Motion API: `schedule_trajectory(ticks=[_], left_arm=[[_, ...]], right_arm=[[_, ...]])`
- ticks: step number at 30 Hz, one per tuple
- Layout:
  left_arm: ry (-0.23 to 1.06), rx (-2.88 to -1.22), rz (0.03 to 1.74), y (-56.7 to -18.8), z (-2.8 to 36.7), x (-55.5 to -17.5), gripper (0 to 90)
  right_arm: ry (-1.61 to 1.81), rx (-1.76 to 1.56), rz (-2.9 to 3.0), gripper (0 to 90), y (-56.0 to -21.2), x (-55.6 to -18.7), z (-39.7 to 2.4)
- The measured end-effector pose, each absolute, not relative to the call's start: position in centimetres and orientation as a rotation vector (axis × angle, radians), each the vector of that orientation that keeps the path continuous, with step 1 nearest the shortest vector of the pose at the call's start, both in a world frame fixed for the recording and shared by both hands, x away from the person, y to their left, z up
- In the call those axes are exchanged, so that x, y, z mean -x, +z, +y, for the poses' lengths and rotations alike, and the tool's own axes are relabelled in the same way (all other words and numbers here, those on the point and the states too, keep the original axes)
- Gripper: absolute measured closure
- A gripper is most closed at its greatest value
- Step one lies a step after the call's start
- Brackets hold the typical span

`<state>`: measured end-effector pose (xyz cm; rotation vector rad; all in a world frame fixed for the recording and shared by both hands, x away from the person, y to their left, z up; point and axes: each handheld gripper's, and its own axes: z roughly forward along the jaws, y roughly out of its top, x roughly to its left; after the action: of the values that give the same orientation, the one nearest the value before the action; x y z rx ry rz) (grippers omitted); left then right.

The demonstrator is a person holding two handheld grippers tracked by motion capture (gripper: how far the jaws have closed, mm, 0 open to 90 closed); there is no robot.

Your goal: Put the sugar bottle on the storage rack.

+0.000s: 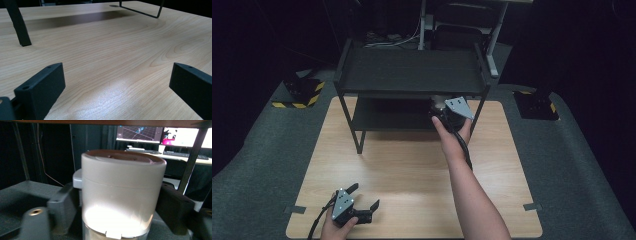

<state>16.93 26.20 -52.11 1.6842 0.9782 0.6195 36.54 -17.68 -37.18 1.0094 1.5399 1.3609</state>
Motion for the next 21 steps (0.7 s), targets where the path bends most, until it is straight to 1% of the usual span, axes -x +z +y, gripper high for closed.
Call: schedule_trajectory(ticks=[5,7,14,21], left_arm=[[0.621,-1.685,0.979,-52.1,26.2,-16.9,0.4],[0.621,-1.685,0.979,-52.1,26.1,-16.9,0.4],[0.622,-1.685,0.981,-52.1,26.1,-16.9,0.4],[0.621,-1.686,0.982,-52.1,26.1,-16.9,0.4]], right_arm=[[1.373,-1.011,1.509,5.0,-36.9,-35.6,-17.5],[1.372,-0.997,1.512,1.2,-36.8,-35.2,-17.6],[1.403,-0.963,1.525,0.3,-36.6,-33.6,-18.2],[1.426,-0.926,1.541,0.3,-37.6,-31.5,-19.5]])
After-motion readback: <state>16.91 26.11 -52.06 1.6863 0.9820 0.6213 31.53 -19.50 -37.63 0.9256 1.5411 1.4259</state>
